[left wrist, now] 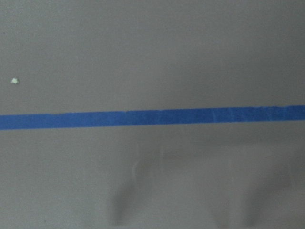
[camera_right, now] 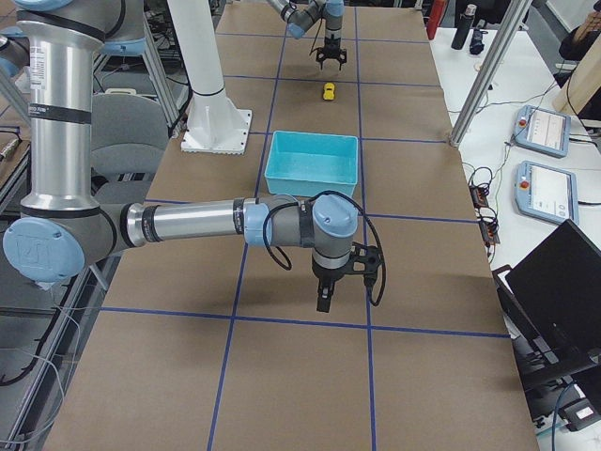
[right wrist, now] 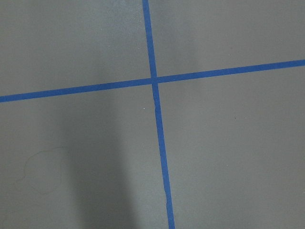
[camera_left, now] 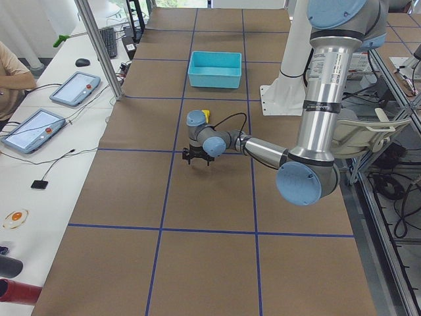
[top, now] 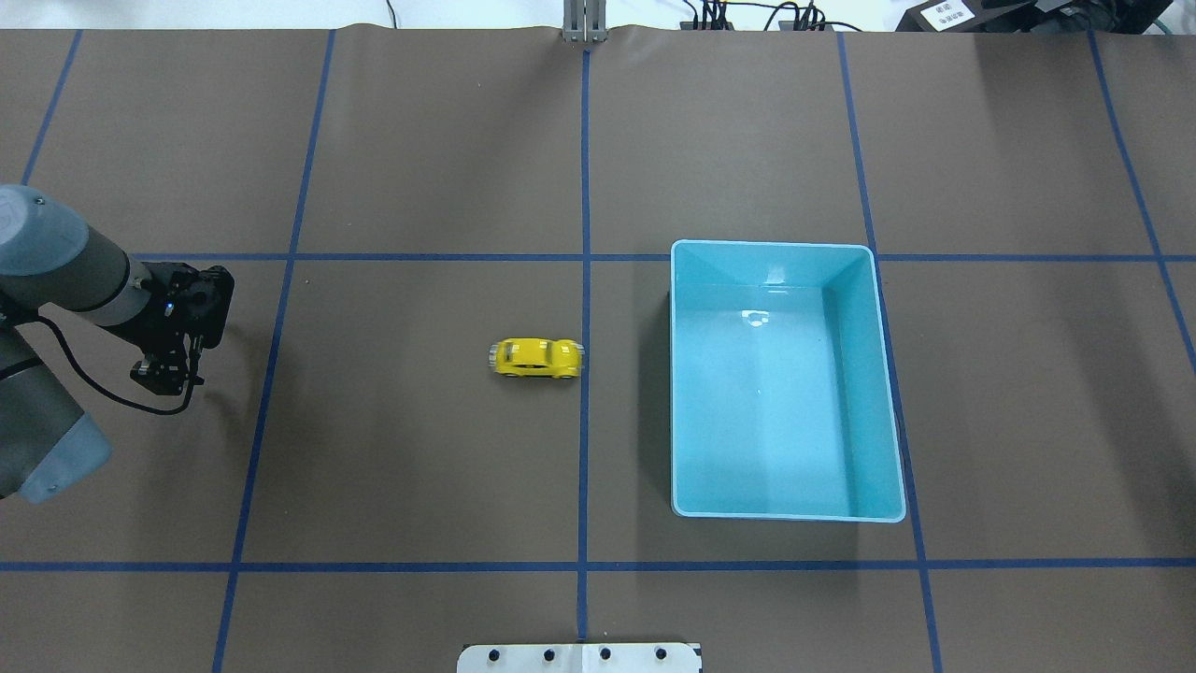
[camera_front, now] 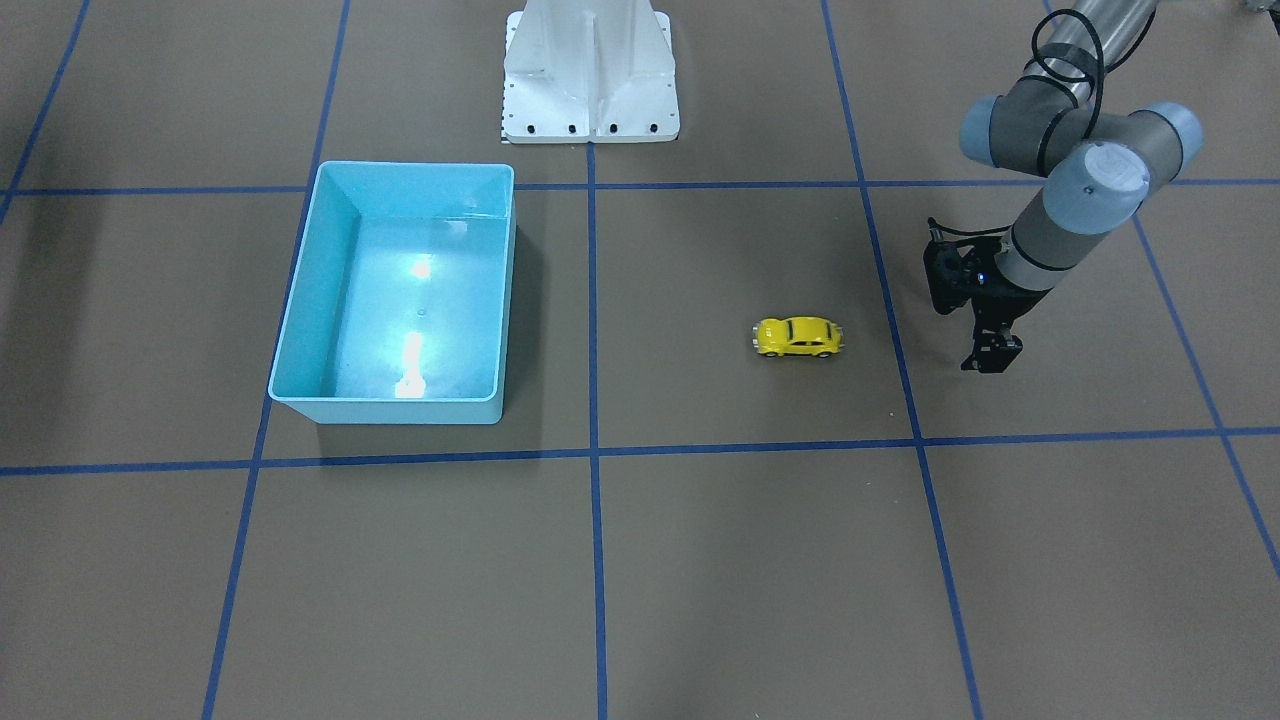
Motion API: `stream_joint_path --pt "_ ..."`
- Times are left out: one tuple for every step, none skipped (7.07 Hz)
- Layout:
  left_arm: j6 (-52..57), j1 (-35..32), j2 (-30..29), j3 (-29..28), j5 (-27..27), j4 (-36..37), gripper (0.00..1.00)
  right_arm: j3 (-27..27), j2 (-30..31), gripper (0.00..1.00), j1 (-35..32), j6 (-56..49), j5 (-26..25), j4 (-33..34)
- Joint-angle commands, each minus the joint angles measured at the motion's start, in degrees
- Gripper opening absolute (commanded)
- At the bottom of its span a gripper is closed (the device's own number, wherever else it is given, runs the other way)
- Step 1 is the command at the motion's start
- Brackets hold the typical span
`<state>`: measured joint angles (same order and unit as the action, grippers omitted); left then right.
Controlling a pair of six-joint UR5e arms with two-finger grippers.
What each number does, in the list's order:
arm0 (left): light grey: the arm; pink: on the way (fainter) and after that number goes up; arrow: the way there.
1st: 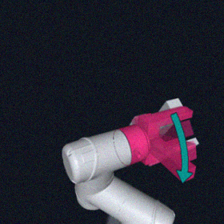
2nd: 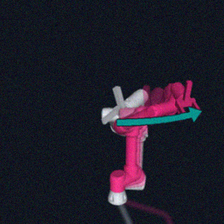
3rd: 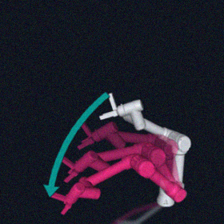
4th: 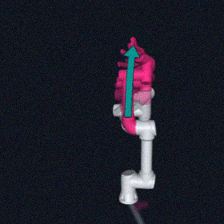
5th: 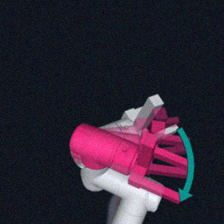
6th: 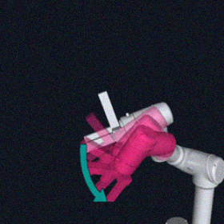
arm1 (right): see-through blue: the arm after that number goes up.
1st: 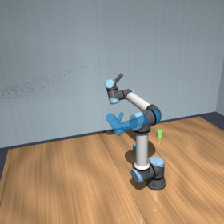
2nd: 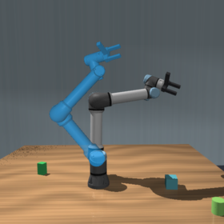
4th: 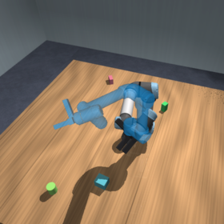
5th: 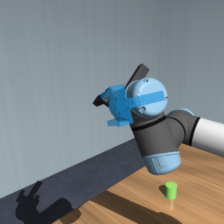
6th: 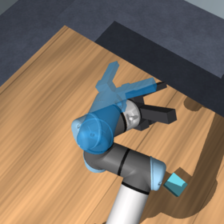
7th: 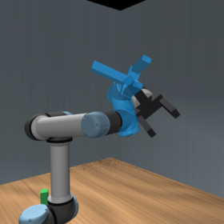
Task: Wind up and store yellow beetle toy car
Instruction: 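Lift the left gripper off so the car rolls toward the bin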
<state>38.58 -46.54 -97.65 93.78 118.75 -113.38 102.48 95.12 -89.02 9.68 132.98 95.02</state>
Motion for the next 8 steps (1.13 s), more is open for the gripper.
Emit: stream_joint_path --pt "0.0 -1.1 0.0 -0.1 0.0 0.1 1.00 0.1 0.0 1.00 0.3 0.1 0.0 0.1" --pt "-0.3 -2.1 0.0 -0.1 0.1 0.3 1.00 0.1 0.0 1.00 0.3 -0.1 0.0 0.1" --pt "-0.9 -3.7 -0.3 -0.1 0.5 0.7 1.00 0.3 0.0 1.00 0.3 0.1 0.0 0.1" --pt "-5.3 -6.5 -0.3 -0.2 2.6 0.8 1.00 0.2 0.0 1.00 0.7 0.1 0.0 0.1" --pt "-12.4 -9.6 -0.2 -0.3 6.5 0.7 1.00 1.3 0.0 1.00 0.8 0.0 0.1 0.2" --pt "-16.0 -14.2 -0.1 -1.9 8.1 1.0 1.00 5.6 0.2 1.00 2.9 0.0 -0.6 0.5" --pt "-17.0 -18.9 0.0 -4.3 9.9 2.9 1.00 11.5 0.2 1.00 6.0 1.2 -1.4 1.8" --pt "-17.0 -24.2 -0.3 -4.4 12.5 16.0 1.00 19.5 -2.1 1.00 10.5 6.3 -1.7 8.4"
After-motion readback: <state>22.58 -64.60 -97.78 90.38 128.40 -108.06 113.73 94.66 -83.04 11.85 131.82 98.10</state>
